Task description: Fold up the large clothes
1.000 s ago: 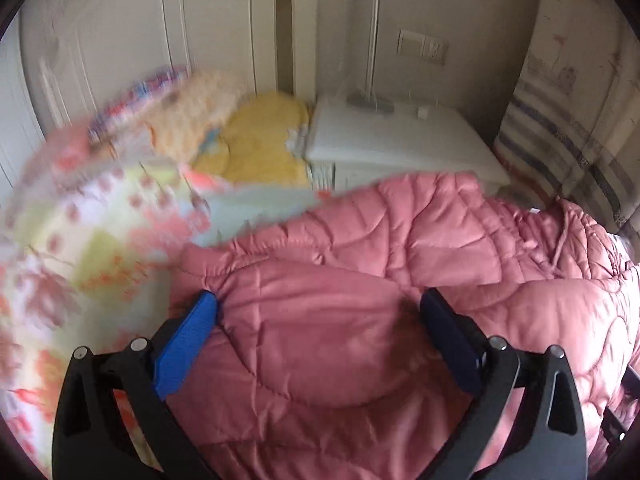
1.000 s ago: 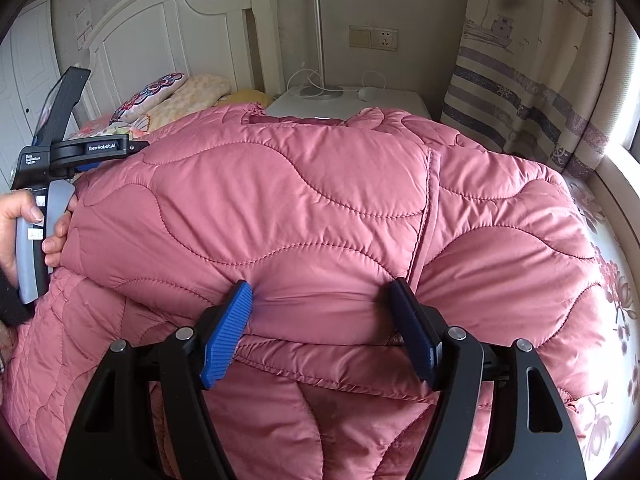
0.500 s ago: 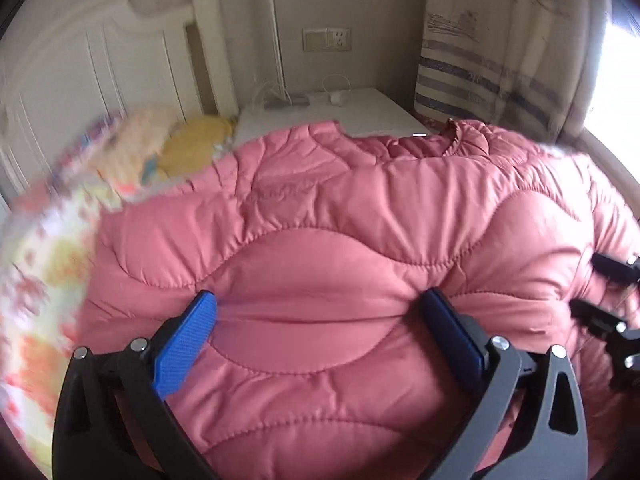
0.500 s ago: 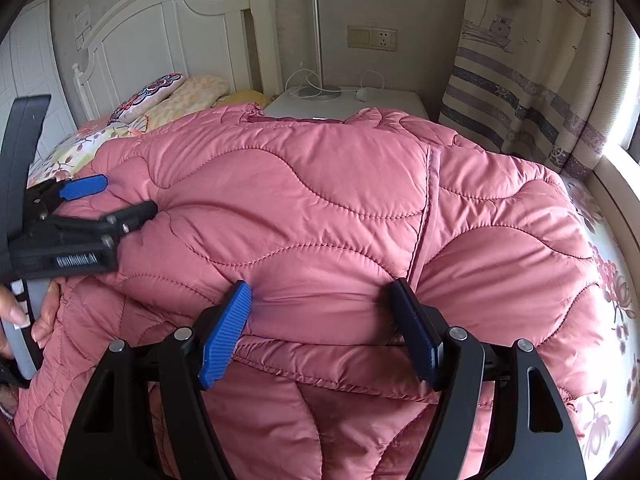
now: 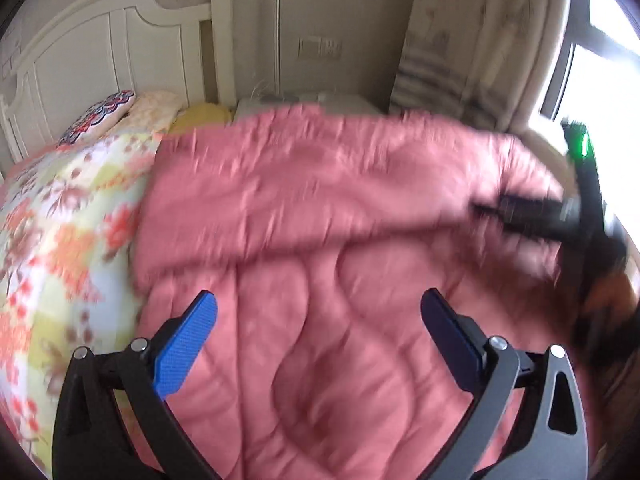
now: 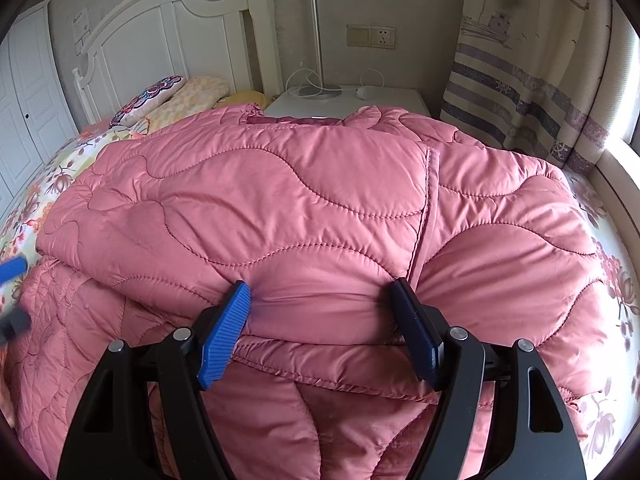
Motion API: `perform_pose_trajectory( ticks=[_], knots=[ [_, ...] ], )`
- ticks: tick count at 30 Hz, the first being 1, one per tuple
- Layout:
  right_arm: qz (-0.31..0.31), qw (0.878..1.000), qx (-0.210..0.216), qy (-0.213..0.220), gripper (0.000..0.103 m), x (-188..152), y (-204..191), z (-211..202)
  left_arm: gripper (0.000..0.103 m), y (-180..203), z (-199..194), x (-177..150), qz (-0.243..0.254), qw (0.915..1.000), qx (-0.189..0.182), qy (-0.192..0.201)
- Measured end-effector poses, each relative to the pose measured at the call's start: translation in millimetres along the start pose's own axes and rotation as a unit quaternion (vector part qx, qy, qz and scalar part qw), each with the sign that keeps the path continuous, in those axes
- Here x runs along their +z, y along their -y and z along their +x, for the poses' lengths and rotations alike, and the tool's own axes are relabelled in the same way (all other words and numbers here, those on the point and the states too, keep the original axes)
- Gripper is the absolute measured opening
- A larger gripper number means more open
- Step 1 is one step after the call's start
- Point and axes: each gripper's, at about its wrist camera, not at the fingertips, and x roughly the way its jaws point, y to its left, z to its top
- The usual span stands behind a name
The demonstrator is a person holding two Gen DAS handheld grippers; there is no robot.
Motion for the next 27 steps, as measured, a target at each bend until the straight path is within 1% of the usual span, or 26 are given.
perform_pose_trajectory(
  ticks=[1,2,3,4,8,11,12,13,14,16,18,19,21,23,24,25,26,27],
  knots=[
    [0.0,1.0,0.0,0.0,0.07,0,0,0,0.101,-4,9,-9,0.002,0.9999,0.007,-0.015],
    [0.0,1.0,0.0,0.0,0.07,0,0,0,0.101,-10,23,-16,-0.006,0.999,0.005,-0.045],
    [-0.001,1.0,-0.002,0.0,0.07,0,0,0,0.101,-12,28,-16,-0.012,0.9985,0.002,-0.054],
    [-0.002,1.0,-0.003,0.0,0.07,0,0,0,0.101,-14,24,-15,-0.015,0.9988,-0.008,-0.046],
    [-0.004,1.0,-0.007,-0.001,0.07,0,-2,1,0.101,-6,28,-15,0.002,0.9984,0.017,-0.055],
    [-0.008,1.0,-0.011,0.003,0.071,-2,-4,-3,0.101,-9,26,-17,-0.006,0.9985,0.011,-0.053],
    [-0.013,1.0,-0.023,-0.007,0.073,-2,-5,-10,0.101,-9,26,-16,-0.006,0.9985,0.011,-0.054],
    [-0.014,0.999,-0.043,-0.02,0.084,-2,-7,-16,0.101,-9,26,-16,-0.004,0.9984,0.015,-0.054],
    [-0.013,0.998,-0.05,-0.024,0.086,-3,-8,-30,0.101,-9,25,-17,-0.003,0.9984,0.017,-0.054],
    [-0.032,0.999,-0.033,0.003,0.086,-13,-11,-65,0.101,-7,26,-14,-0.004,0.9983,0.019,-0.054],
    [-0.065,0.997,-0.046,0.026,0.086,-30,-17,-96,0.101,-7,26,-15,-0.005,0.9983,0.019,-0.055],
    [-0.084,0.994,-0.063,0.028,0.086,-43,-19,-108,0.101,-7,26,-15,-0.004,0.9983,0.019,-0.055],
    [-0.099,0.992,-0.077,0.008,0.086,-65,-16,-111,0.101,-7,26,-15,-0.004,0.9983,0.019,-0.055],
    [-0.084,0.993,-0.079,-0.028,0.086,-83,-1,-96,0.101,-7,25,-15,-0.004,0.9983,0.019,-0.055],
    [-0.067,0.992,-0.086,-0.057,0.086,-95,10,-80,0.101,-8,25,-15,-0.004,0.9983,0.019,-0.055],
    [-0.036,0.997,-0.058,-0.038,0.086,-101,22,-79,0.101,-8,25,-16,-0.005,0.9983,0.02,-0.055],
    [-0.009,0.998,-0.033,-0.044,0.087,-102,32,-78,0.101,-8,25,-15,-0.005,0.9983,0.02,-0.054],
    [0.0,0.999,-0.028,-0.039,0.087,-102,37,-81,0.101,-8,25,-16,-0.006,0.9983,0.022,-0.054]
  ],
)
